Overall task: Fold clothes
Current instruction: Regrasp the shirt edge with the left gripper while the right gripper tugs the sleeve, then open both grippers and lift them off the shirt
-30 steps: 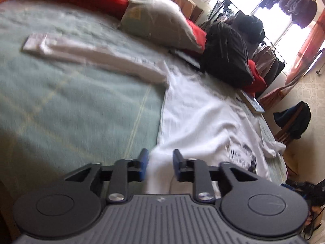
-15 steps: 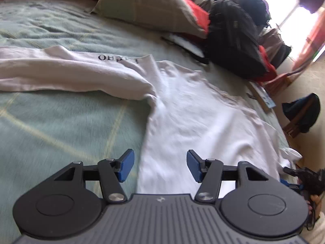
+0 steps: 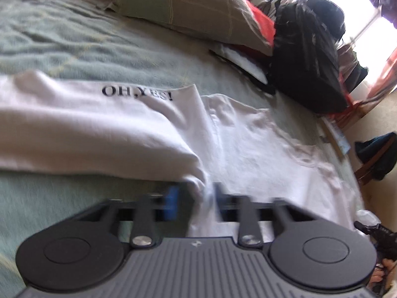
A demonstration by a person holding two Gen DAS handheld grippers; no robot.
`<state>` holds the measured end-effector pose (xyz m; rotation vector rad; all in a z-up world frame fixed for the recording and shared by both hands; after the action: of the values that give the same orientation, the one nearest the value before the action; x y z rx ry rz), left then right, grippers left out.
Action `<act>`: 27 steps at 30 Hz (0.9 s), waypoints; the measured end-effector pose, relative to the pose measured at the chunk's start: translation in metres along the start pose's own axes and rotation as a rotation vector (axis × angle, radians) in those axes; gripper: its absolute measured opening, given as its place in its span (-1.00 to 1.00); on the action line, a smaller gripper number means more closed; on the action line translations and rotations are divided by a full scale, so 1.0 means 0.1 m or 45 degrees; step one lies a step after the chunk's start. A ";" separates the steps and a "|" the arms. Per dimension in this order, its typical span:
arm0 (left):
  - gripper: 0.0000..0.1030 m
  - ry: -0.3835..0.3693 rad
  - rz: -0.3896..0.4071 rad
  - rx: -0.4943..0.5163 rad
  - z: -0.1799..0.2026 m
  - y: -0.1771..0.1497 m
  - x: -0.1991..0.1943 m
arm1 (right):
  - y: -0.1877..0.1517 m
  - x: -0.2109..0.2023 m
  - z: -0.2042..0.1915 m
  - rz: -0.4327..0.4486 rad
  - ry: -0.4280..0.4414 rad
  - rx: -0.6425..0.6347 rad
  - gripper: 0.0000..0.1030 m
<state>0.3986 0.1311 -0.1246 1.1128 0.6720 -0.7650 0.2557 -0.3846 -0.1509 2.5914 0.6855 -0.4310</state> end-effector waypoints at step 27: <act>-0.49 0.138 -0.023 0.143 -0.34 -0.55 -0.79 | -0.50 -0.54 -0.38 -0.230 -0.033 -0.347 -0.14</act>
<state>0.3048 0.1656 -0.1010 1.2586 0.7383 -0.7698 0.1918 -0.3487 -0.1123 2.2750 0.9062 -0.3954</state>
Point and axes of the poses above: each gripper's, at about its wrist camera, not at the fingertips, and x roughly the way its jaws point, z to its right, y to its top, the point moved 9 cm from there along x, roughly the way its jaws point, and after that the axes turned 13 degrees about y, right-handed, at the moved point
